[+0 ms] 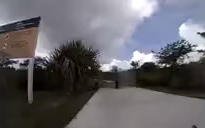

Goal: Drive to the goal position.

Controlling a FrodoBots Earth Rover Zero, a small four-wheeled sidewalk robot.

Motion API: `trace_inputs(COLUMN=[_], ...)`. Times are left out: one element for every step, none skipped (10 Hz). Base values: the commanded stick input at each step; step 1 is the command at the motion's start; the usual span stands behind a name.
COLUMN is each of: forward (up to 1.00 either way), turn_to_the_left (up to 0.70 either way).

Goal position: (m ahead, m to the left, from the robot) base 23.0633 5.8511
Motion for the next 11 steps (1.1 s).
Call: trace_inputs(forward=[0.85,0.85,0.85,0.85,0.85,0.85,0.85,0.85,0.85,0.85,0.85], turn_to_the_left=[0.00,0.00,0.00,0.00,0.00,0.00,0.00,0.00,0.00,0.00,0.00])
